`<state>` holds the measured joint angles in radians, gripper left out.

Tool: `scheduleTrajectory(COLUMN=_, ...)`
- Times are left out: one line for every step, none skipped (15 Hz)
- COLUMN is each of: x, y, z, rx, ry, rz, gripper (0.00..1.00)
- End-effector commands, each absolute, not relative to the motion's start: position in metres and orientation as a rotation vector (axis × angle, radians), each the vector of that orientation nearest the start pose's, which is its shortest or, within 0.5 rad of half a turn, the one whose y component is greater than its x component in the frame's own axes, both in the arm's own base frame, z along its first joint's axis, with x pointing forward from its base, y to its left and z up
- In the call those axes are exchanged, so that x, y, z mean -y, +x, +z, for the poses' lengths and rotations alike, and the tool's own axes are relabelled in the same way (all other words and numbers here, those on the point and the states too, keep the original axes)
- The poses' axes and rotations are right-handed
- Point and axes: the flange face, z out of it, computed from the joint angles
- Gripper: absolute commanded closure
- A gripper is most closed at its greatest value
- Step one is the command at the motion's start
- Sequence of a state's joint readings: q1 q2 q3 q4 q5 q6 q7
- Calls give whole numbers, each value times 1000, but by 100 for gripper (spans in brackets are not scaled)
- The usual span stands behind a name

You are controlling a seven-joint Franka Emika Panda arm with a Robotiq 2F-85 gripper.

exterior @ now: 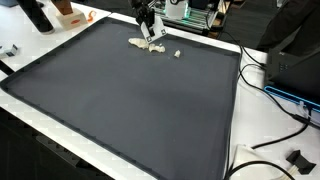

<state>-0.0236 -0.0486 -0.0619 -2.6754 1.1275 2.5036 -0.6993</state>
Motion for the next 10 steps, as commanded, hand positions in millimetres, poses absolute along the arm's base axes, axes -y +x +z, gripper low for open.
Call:
scheduleTrajectory(x=27, y=391, z=255, rx=-582, ry=-2551, rz=-134, gripper=99)
scheduleTrajectory(x=23, y=391, z=261, rx=-604, ry=-2556, rz=-121, gripper=99)
scheduleTrajectory(x=19, y=392, z=265, rx=-638, ry=-2572, rz=-114, gripper=99)
scheduleTrajectory(x=14, y=391, z=270, rx=-668, ry=-2590, rz=-103, gripper=99)
scheduleTrajectory(x=10, y=392, z=273, rx=-709, ry=-2610, rz=-101, gripper=99)
scheduleTrajectory(x=7, y=392, z=274, rx=-748, ry=-2631, rz=-97, gripper=99)
scheduleTrajectory(x=4, y=392, z=277, rx=-782, ry=-2652, rz=-89, gripper=99)
scheduleTrajectory(x=2, y=391, z=278, rx=-816, ry=-2675, rz=-81, gripper=99)
scheduleTrajectory(x=-1, y=391, z=279, rx=-852, ry=-2699, rz=-68, gripper=99)
scheduleTrajectory(x=-3, y=391, z=281, rx=-887, ry=-2723, rz=-49, gripper=99)
